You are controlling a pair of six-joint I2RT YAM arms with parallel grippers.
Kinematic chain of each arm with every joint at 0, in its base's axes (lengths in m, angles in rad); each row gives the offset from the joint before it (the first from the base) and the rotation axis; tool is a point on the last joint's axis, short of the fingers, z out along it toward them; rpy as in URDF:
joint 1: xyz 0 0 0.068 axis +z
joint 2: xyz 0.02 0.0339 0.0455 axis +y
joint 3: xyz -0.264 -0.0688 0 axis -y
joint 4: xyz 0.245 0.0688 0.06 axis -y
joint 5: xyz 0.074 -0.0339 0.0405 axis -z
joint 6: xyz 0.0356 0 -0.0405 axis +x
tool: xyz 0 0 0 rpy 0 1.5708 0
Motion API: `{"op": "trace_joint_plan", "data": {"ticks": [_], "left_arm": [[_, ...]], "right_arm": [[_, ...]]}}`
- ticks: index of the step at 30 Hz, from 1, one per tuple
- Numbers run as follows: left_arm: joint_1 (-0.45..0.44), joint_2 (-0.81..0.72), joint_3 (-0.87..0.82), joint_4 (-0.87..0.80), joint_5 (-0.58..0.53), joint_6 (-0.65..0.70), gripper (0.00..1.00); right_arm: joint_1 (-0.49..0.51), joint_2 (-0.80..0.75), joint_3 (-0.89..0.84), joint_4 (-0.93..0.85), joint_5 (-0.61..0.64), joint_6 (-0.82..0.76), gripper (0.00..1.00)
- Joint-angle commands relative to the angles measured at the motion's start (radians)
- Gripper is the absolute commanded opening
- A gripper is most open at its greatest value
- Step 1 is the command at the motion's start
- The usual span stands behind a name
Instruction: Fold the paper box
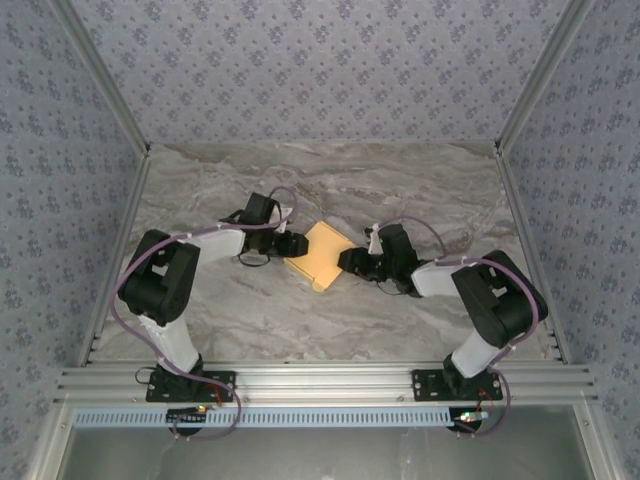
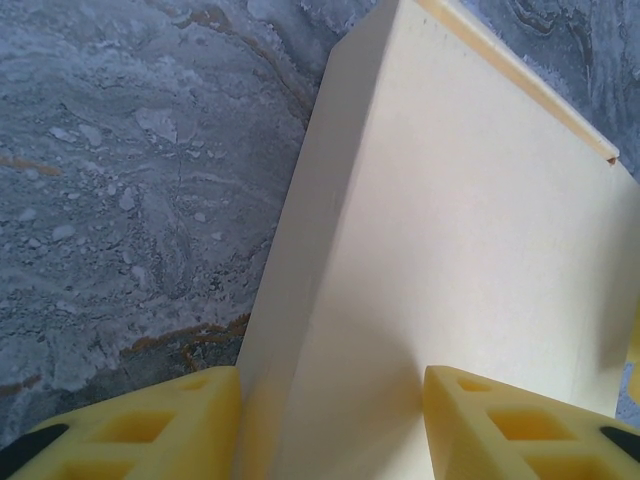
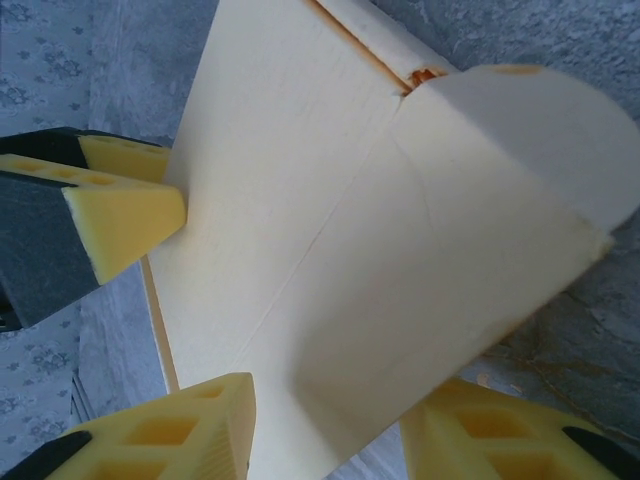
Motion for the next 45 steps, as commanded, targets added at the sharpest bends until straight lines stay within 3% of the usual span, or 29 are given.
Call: {"op": "trace_joint_plan", "data": {"ticks": [1, 11, 19, 36, 45], "left_arm": [[-0.010, -0.022, -0.022, -0.017, -0.008, -0.016, 0.50], [-0.012, -0.032, -0.044, -0.014, 0.003, -0.026, 0.49], [-0.008, -0.027, -0.056, 0.010, 0.040, -0.044, 0.49], [-0.004, -0.030, -0.066, 0.044, 0.091, -0.068, 0.49], [-0.005, -0.016, -0.067, 0.049, 0.068, -0.080, 0.49]], "right_arm": [[0.005, 0.018, -0.027, 0.109, -0.008, 0.050, 0.38], [-0.010, 0.012, -0.040, 0.204, 0.002, 0.072, 0.15], [-0.026, -0.016, -0.049, 0.234, -0.010, 0.075, 0.07], [-0.073, -0.061, -0.016, 0.098, -0.046, 0.035, 0.07], [-0.078, -0.043, -0.010, 0.062, -0.041, 0.054, 0.21]]}}
